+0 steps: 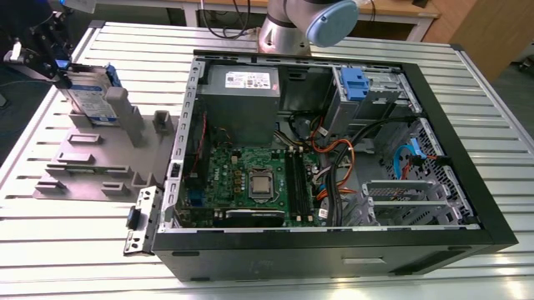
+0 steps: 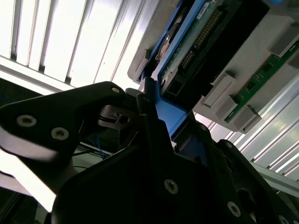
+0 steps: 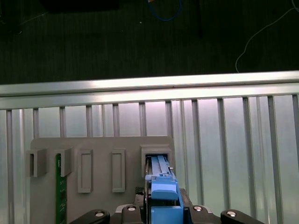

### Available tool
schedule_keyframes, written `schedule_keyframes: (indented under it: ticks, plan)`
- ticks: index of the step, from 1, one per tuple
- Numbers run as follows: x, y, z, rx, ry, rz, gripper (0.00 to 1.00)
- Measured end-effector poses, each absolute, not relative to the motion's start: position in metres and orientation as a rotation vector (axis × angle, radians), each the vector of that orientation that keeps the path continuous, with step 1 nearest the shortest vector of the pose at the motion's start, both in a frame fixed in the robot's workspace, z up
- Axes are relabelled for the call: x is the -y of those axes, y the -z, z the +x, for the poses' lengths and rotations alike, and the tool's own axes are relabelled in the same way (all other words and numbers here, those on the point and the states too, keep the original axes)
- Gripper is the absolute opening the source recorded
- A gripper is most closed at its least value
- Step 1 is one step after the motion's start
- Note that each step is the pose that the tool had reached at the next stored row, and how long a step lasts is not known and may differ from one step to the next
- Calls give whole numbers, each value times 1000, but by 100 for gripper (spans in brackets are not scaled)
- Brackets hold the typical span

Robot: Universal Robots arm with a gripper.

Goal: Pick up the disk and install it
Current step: 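Pick up the disk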

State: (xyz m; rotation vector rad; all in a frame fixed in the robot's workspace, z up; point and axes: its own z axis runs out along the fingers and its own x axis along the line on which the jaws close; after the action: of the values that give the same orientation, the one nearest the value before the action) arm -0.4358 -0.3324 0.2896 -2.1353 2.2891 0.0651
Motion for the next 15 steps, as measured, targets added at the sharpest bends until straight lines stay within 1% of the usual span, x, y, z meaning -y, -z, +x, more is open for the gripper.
schedule_keyframes:
  ticks: [15]
  plan:
    - [332,-290,-436,-2231,-66,-2198,37]
